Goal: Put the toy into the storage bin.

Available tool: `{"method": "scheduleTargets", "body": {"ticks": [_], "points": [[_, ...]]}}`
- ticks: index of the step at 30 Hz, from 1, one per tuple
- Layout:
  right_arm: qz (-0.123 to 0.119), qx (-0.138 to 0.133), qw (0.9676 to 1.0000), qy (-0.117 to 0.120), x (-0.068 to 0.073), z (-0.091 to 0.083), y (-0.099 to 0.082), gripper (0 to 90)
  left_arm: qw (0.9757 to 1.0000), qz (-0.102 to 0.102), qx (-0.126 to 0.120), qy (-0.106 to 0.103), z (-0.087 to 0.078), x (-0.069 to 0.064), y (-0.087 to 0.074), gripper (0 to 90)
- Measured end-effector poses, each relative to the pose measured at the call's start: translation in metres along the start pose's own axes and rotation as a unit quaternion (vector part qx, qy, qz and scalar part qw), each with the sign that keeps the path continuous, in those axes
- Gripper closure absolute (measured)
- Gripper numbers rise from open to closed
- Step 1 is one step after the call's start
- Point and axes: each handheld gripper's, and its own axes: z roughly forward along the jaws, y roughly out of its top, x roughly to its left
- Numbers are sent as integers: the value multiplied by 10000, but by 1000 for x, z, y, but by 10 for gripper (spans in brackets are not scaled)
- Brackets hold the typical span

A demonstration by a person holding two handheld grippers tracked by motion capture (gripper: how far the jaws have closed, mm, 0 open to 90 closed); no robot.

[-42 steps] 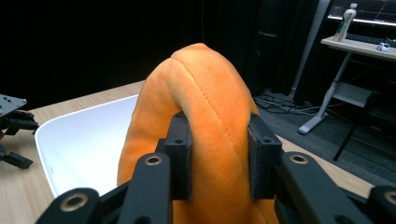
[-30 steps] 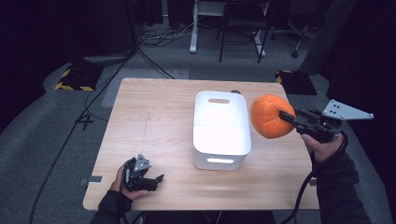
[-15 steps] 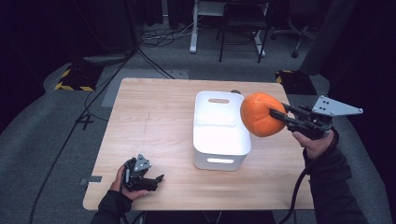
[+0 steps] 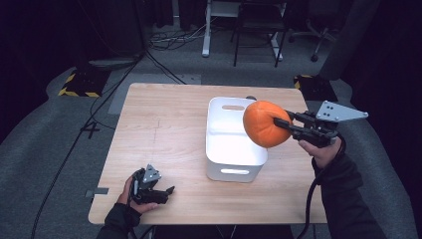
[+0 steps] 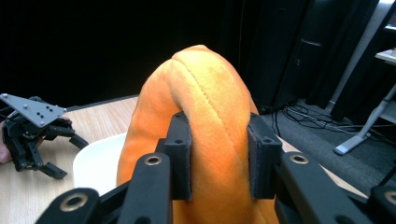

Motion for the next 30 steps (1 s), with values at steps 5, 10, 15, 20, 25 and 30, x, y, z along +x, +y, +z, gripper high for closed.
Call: {"method": "scheduleTargets", "body": {"ticks": [5, 10, 15, 20, 25, 30], "points": [[-49, 59, 9999, 123, 5, 10, 2, 669, 10000, -2, -1, 0, 0, 0, 0, 174], [-65, 133, 9996, 224, 11, 19, 2, 668, 10000, 0, -1, 0, 0, 0, 0, 174], [-61, 207, 9993, 303, 15, 28, 1, 666, 10000, -2, -2, 0, 0, 0, 0, 174], [-77, 291, 9988, 393, 20, 37, -2, 665, 10000, -1, -1, 0, 0, 0, 0, 174], [-107, 352, 9982, 464, 23, 45, -4, 665, 10000, -1, -1, 0, 0, 0, 0, 174], [-109, 465, 9974, 532, 27, 53, -8, 664, 10000, -1, -1, 1, 0, 0, 0, 174]]}}
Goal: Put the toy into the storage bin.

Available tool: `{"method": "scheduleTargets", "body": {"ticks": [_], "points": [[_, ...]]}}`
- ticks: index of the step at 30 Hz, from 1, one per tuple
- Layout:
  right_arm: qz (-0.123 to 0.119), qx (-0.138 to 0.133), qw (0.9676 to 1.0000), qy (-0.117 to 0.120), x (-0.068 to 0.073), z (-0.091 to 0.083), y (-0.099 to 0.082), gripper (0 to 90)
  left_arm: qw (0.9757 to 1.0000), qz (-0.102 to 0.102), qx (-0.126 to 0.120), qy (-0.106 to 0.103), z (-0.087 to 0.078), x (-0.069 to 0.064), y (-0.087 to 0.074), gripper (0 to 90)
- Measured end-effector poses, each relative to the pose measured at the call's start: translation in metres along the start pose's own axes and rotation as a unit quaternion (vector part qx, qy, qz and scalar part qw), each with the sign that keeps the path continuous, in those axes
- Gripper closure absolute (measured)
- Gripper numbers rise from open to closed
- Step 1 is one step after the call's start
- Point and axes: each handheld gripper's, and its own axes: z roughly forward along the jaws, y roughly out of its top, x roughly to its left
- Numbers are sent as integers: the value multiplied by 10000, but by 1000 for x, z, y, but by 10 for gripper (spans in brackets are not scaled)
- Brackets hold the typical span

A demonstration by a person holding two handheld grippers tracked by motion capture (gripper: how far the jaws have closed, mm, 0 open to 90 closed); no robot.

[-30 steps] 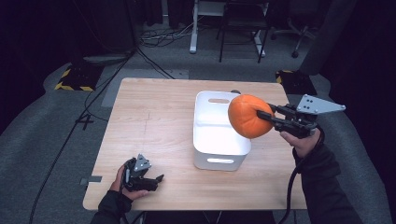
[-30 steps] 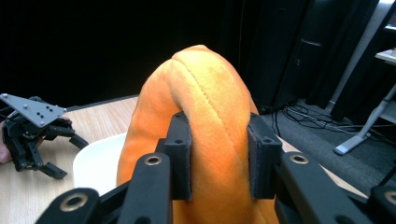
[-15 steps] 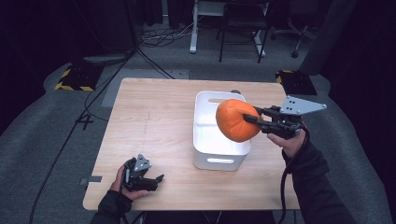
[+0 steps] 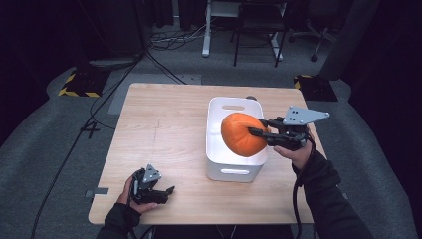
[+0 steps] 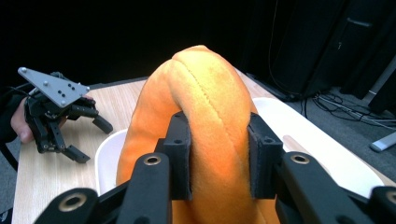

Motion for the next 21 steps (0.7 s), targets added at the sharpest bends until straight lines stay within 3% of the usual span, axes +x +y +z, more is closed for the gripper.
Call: {"method": "scheduleTargets", "body": {"ticks": [21], "points": [[-93, 465, 9986, 220, 7, 20, -19, 655, 10000, 0, 0, 0, 0, 0, 0, 174]]}}
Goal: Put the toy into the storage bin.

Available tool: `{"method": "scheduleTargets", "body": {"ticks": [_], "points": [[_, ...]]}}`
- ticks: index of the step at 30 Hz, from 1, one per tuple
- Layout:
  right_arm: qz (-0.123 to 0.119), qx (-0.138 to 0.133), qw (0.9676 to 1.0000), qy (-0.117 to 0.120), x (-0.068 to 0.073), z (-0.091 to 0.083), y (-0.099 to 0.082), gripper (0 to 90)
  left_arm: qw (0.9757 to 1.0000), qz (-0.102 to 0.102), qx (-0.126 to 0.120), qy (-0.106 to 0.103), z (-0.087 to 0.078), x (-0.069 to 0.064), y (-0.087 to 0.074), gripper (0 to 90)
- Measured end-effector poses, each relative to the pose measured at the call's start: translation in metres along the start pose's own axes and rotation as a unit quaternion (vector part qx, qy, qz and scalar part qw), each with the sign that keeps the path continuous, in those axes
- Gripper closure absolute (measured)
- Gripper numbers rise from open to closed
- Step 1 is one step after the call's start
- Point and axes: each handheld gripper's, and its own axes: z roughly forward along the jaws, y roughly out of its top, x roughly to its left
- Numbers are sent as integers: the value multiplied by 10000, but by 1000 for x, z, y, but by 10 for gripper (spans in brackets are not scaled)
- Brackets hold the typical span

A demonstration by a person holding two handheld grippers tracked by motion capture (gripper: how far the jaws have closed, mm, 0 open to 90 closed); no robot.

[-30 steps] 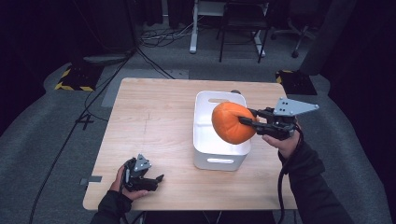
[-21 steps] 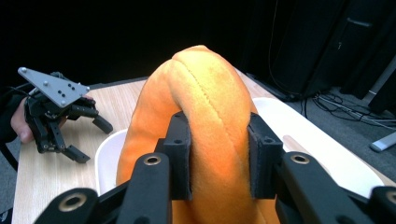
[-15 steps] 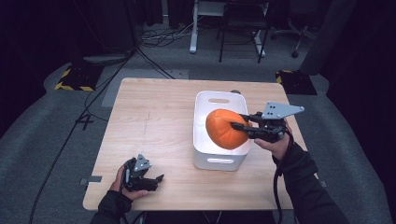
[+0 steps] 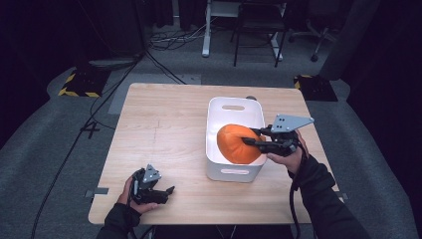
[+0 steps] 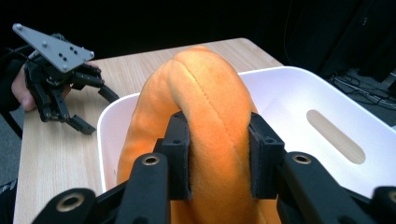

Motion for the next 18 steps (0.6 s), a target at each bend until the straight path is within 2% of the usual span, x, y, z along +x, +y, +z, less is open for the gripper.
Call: {"method": "scheduleTargets", "body": {"ticks": [18], "points": [[-163, 465, 9986, 171, 2, 10, -6, 630, 10000, 1, 1, -1, 0, 0, 0, 174]]}}
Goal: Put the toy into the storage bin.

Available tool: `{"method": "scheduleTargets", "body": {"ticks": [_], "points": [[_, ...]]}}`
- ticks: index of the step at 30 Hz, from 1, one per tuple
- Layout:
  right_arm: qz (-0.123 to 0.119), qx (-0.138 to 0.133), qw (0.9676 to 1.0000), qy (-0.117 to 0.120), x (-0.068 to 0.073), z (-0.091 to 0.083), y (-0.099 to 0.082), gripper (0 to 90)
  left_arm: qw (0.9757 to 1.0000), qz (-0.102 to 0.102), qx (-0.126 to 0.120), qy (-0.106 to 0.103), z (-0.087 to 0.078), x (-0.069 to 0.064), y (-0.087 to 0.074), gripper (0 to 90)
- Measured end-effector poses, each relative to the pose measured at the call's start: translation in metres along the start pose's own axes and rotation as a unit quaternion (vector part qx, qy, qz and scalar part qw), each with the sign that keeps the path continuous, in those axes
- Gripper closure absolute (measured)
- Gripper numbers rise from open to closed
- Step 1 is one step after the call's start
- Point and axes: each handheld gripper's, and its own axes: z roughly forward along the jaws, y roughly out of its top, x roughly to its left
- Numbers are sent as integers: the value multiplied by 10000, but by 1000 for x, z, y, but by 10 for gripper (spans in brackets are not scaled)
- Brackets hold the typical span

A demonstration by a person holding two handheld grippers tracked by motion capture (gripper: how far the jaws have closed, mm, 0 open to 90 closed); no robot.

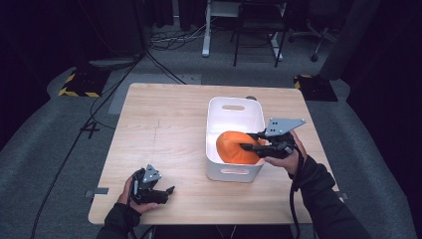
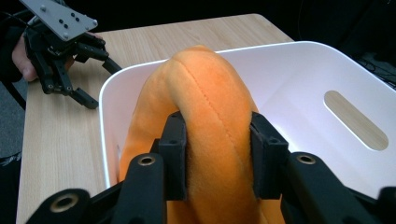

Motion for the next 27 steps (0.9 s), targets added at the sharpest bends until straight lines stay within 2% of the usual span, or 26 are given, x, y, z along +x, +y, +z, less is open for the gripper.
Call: {"method": "scheduleTargets", "body": {"ticks": [14, 22, 27], "points": [[-51, 288, 9995, 85, -1, 6, -3, 608, 10000, 1, 0, 1, 0, 0, 0, 174], [-135, 602, 9980, 157, -2, 12, -1, 594, 10000, -1, -1, 0, 0, 0, 0, 174], [-18, 633, 9977, 237, -5, 14, -3, 578, 10000, 0, -1, -1, 0, 0, 0, 174]]}}
